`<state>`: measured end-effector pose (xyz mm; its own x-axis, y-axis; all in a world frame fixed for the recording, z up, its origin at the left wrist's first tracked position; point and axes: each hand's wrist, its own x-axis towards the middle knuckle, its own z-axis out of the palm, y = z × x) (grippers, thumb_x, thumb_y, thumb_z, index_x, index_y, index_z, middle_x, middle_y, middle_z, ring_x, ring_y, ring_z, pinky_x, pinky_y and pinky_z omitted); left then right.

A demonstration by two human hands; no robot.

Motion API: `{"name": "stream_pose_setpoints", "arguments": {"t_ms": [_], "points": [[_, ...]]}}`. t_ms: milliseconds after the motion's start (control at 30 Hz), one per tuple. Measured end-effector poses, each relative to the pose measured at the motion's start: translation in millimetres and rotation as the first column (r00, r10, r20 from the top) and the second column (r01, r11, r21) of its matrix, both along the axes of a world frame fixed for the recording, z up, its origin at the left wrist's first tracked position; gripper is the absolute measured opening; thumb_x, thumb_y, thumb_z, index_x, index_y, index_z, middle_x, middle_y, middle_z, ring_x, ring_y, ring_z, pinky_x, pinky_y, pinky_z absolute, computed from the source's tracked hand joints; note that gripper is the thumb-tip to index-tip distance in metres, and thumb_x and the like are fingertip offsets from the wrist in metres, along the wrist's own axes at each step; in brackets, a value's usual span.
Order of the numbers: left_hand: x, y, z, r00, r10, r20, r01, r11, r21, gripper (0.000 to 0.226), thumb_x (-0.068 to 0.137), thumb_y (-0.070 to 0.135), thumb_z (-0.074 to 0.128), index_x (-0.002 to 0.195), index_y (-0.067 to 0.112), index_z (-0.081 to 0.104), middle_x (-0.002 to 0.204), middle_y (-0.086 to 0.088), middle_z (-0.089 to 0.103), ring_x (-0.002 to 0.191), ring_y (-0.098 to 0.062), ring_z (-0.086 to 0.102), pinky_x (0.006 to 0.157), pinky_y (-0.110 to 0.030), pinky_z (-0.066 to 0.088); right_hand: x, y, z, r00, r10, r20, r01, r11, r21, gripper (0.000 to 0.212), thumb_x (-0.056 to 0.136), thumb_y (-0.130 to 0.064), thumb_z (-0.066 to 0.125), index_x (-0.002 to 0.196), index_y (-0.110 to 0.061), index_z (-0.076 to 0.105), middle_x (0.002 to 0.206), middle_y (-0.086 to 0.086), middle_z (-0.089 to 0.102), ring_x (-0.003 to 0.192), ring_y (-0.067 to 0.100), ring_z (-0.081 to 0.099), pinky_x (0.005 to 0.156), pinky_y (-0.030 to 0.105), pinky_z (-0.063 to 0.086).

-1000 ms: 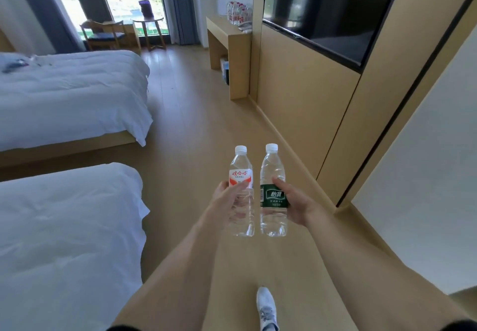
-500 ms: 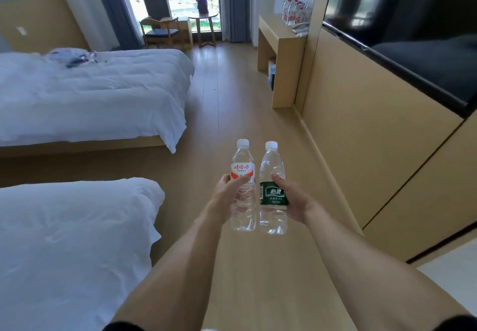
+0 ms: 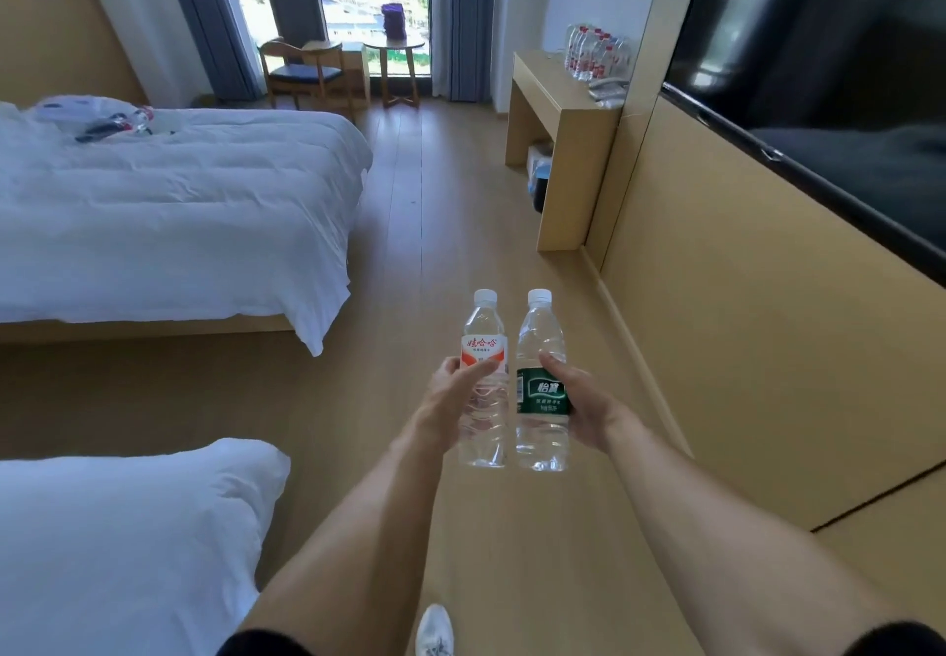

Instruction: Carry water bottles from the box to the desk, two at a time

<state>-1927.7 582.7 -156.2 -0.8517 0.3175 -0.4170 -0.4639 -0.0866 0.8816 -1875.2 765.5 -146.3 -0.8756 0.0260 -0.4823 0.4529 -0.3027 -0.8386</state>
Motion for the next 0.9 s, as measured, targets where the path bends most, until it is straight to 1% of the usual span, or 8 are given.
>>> {"name": "stream_pose_setpoints", "arguments": {"t_ms": [67, 200, 367, 500, 600, 667, 800, 900], "points": [[-45.0, 3.1, 4.2, 1.0, -0.018, -0.006, 0.018, 1.0, -0.013, 0.051, 0.083, 0.028, 0.081, 0.123, 0.008, 0.056, 0.107, -0.013, 0.072, 0.069, -0.015, 0.073, 0.054, -0.025, 0.055, -43.0, 3.3, 4.2, 1.0, -0.006, 0.004, 0.006, 1.0, 0.007, 0.054, 0.097, -0.044, 0.059, 0.13, -0.002, 0.058, 0.105, 0.019, 0.072, 0.085, 0.032, 0.072, 0.071, 0.042, 0.061], [-128.9, 7.5, 10.3, 0.999, -0.033, -0.023, 0.032, 0.999, -0.026, 0.051, 0.082, 0.029, 0.081, 0.122, 0.008, 0.057, 0.105, -0.012, 0.072, 0.064, -0.012, 0.073, 0.051, -0.021, 0.053, -120.5, 7.0, 11.3, 0.999, -0.031, -0.012, 0.031, 1.0, 0.005, 0.053, 0.098, -0.045, 0.056, 0.131, -0.004, 0.059, 0.108, 0.02, 0.072, 0.088, 0.032, 0.071, 0.076, 0.044, 0.06], [-209.4, 20.1, 14.0, 0.997, -0.066, -0.03, 0.065, 0.998, -0.008, 0.05, 0.083, 0.029, 0.081, 0.121, 0.008, 0.056, 0.105, -0.013, 0.072, 0.065, -0.014, 0.074, 0.052, -0.024, 0.055, -197.6, 18.1, 17.3, 0.999, -0.049, -0.021, 0.049, 0.999, -0.014, 0.054, 0.099, -0.045, 0.055, 0.132, -0.002, 0.057, 0.11, 0.021, 0.07, 0.09, 0.033, 0.07, 0.077, 0.044, 0.059], [-277.2, 34.5, 12.1, 0.997, -0.07, -0.033, 0.069, 0.998, -0.012, 0.049, 0.084, 0.028, 0.08, 0.121, 0.008, 0.055, 0.108, -0.014, 0.071, 0.068, -0.014, 0.074, 0.055, -0.025, 0.056, -268.0, 30.4, 14.6, 0.999, -0.039, -0.027, 0.038, 0.998, -0.041, 0.052, 0.101, -0.043, 0.052, 0.134, -0.003, 0.056, 0.118, 0.025, 0.067, 0.091, 0.034, 0.07, 0.075, 0.043, 0.061], [-327.2, 46.9, 8.5, 0.997, -0.063, -0.049, 0.061, 0.998, -0.028, 0.05, 0.084, 0.028, 0.08, 0.122, 0.008, 0.054, 0.107, -0.013, 0.07, 0.065, -0.011, 0.074, 0.053, -0.022, 0.055, -323.9, 42.4, 7.1, 0.999, -0.006, -0.047, 0.003, 0.998, -0.062, 0.051, 0.102, -0.042, 0.05, 0.135, -0.004, 0.055, 0.126, 0.028, 0.064, 0.099, 0.037, 0.067, 0.084, 0.048, 0.058], [-364.6, 55.3, 7.5, 0.997, -0.054, -0.051, 0.052, 0.998, -0.041, 0.051, 0.083, 0.029, 0.08, 0.122, 0.009, 0.054, 0.109, -0.013, 0.07, 0.074, -0.016, 0.074, 0.057, -0.026, 0.056, -364.8, 51.2, 2.8, 0.998, 0.018, -0.057, -0.022, 0.997, -0.071, 0.05, 0.102, -0.042, 0.05, 0.135, -0.004, 0.055, 0.128, 0.029, 0.063, 0.103, 0.039, 0.066, 0.089, 0.051, 0.055], [-449.3, 75.8, 14.0, 0.998, 0.017, -0.064, -0.02, 0.998, -0.052, 0.052, 0.083, 0.029, 0.08, 0.124, 0.009, 0.054, 0.112, -0.014, 0.071, 0.088, -0.024, 0.074, 0.065, -0.033, 0.058, -458.8, 74.7, 3.2, 0.996, 0.067, -0.065, -0.073, 0.994, -0.087, 0.052, 0.101, -0.041, 0.051, 0.134, -0.001, 0.054, 0.127, 0.029, 0.063, 0.095, 0.036, 0.069, 0.08, 0.045, 0.06], [-511.4, 91.6, 26.3, 0.996, 0.065, -0.06, -0.067, 0.997, -0.037, 0.054, 0.082, 0.029, 0.082, 0.124, 0.009, 0.054, 0.115, -0.018, 0.07, 0.099, -0.035, 0.072, 0.085, -0.05, 0.06, -529.3, 93.6, 12.7, 0.992, 0.104, -0.076, -0.111, 0.989, -0.101, 0.058, 0.099, -0.041, 0.054, 0.136, 0.004, 0.051, 0.132, 0.033, 0.058, 0.1, 0.038, 0.065, 0.091, 0.05, 0.055]]}}
